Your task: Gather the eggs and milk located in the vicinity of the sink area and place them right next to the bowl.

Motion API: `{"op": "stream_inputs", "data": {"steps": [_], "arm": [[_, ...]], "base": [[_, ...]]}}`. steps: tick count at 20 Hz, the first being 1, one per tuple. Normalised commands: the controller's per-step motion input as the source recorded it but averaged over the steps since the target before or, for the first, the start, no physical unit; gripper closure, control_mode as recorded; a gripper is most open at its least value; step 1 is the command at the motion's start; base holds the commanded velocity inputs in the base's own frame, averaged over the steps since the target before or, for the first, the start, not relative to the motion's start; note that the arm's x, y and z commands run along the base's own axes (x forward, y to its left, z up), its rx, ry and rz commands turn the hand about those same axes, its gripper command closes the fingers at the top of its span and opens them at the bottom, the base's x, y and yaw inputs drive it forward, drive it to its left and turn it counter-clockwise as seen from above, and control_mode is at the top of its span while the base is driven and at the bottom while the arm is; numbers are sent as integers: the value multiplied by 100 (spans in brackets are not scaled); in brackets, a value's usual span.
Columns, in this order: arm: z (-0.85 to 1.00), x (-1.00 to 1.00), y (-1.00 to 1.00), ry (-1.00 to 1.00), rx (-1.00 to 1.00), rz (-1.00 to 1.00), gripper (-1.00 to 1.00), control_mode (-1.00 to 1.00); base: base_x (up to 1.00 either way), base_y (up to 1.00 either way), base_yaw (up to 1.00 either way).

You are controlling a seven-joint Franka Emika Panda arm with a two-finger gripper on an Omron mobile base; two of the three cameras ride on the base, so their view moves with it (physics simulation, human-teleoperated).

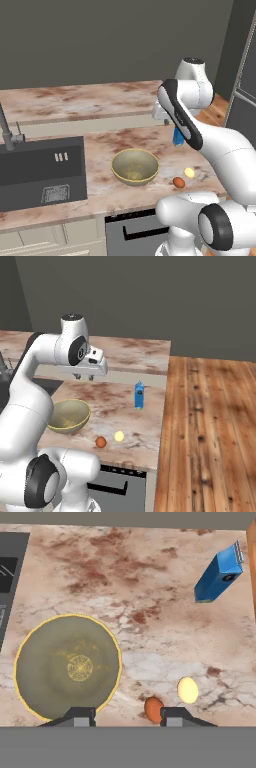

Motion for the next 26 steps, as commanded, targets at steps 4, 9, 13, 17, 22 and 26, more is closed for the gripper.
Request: {"op": "stream_inputs", "data": {"steps": [4, 9, 13, 17, 22, 26], "arm": [[-8, 0, -3, 0, 0, 0, -100, -100], [-26, 0, -9, -4, 0, 0, -100, -100], [-29, 0, -15, -2, 0, 0, -100, -100], [-20, 0, -27, -1, 0, 0, -100, -100], [-17, 7, -30, 0, 0, 0, -100, -100], [-12, 14, -36, 0, 0, 0, -100, -100]], "base": [[0, 0, 0], [0, 0, 0], [0, 0, 0], [0, 0, 0], [0, 0, 0], [0, 0, 0]]}}
